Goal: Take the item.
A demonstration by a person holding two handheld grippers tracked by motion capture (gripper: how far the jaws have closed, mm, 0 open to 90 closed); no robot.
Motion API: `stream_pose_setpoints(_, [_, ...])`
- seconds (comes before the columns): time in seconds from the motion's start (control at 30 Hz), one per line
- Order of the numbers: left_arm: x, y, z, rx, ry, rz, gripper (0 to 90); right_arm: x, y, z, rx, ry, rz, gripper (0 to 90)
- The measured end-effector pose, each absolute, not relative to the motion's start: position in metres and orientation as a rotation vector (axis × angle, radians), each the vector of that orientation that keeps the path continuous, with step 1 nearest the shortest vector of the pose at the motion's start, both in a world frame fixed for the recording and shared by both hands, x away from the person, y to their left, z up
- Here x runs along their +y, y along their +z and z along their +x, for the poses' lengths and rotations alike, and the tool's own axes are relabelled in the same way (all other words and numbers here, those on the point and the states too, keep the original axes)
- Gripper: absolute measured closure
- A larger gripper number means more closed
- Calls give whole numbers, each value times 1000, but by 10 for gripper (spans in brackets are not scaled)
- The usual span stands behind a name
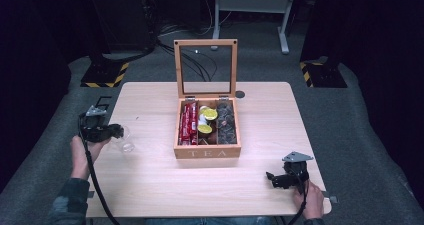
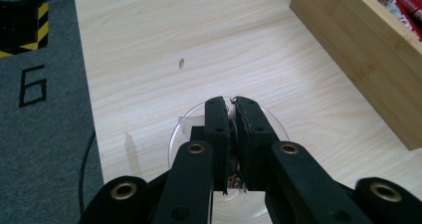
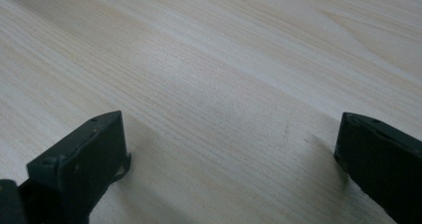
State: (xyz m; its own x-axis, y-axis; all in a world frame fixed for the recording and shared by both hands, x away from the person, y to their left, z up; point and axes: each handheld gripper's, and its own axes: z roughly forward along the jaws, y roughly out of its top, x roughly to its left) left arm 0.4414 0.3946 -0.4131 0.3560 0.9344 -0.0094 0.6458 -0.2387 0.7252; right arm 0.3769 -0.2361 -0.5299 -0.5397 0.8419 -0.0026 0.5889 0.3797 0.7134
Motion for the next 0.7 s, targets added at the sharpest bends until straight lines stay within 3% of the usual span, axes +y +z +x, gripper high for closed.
stream_pose_setpoints(0.5, [390,-429,443,1369,533,2021,814,-236,-530,377,2279,954,1244,0])
stream_pose_setpoints(0.6, [389,-429,442,1363,526,2020,687,-236,-530,377,2282,953,1241,0])
stream_pose_setpoints(0.63, [389,-428,442,1367,523,2021,687,-236,-530,377,2281,953,1242,0])
stream_pose_setpoints(0.7, [388,-426,440,1379,524,1999,580,-236,-530,377,2283,952,1239,0])
